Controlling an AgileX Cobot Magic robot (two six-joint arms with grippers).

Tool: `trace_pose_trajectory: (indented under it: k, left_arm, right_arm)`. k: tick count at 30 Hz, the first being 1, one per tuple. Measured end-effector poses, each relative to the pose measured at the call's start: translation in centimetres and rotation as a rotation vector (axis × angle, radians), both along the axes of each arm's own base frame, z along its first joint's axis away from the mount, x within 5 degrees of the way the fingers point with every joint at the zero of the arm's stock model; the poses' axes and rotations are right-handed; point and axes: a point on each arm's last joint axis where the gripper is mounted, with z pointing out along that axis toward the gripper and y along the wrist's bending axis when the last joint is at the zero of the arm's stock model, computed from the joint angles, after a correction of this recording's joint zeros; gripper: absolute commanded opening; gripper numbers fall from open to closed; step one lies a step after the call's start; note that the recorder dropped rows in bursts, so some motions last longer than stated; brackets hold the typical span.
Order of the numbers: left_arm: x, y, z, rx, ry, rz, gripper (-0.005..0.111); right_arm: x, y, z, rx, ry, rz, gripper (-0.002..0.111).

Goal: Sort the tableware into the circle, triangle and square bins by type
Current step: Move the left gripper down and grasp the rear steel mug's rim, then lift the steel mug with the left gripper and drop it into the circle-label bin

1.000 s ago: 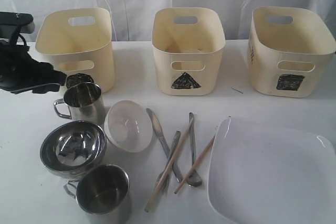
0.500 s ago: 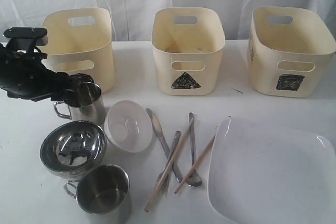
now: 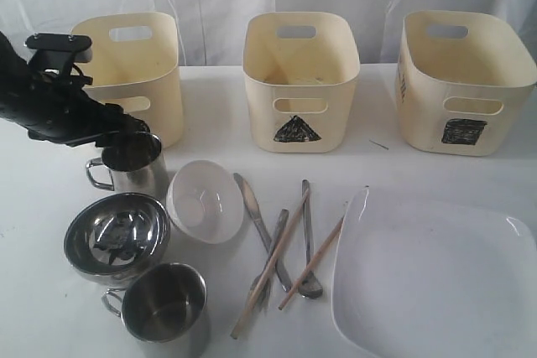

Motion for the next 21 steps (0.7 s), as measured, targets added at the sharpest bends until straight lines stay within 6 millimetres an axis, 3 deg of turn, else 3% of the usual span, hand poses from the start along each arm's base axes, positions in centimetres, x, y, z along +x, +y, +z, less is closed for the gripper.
trace_pose_trajectory:
  k: [10, 12, 14, 17, 19, 21]
  left_arm:
    - [1.3, -0.3, -1.7, 0.022, 0.036, -0.016, 0.075]
    - [1.6, -0.4, -2.3, 0.025, 0.051, -0.017, 0.070]
    - [1.7, -0.4, -3.0, 0.034, 0.073, -0.023, 0.055]
    - [1.6, -0.4, -3.3, 0.038, 0.097, -0.025, 0.014]
    - [1.6, -0.4, -3.4, 0.039, 0.104, -0.026, 0.000]
    - [1.5, -0.5, -3.3, 0.050, 0.110, -0.036, 0.000]
  right_arm:
    - [0.0, 0.0, 0.0, 0.000, 0.000, 0.000, 0.000]
    - [0.0, 0.0, 0.0, 0.000, 0.000, 0.000, 0.000]
    - [0.0, 0.0, 0.0, 0.000, 0.000, 0.000, 0.000]
    - [0.0, 0.0, 0.0, 0.000, 0.000, 0.000, 0.000]
    - [0.0, 0.0, 0.0, 0.000, 0.000, 0.000, 0.000]
    - [0.0, 0.0, 0.0, 0.000, 0.000, 0.000, 0.000]
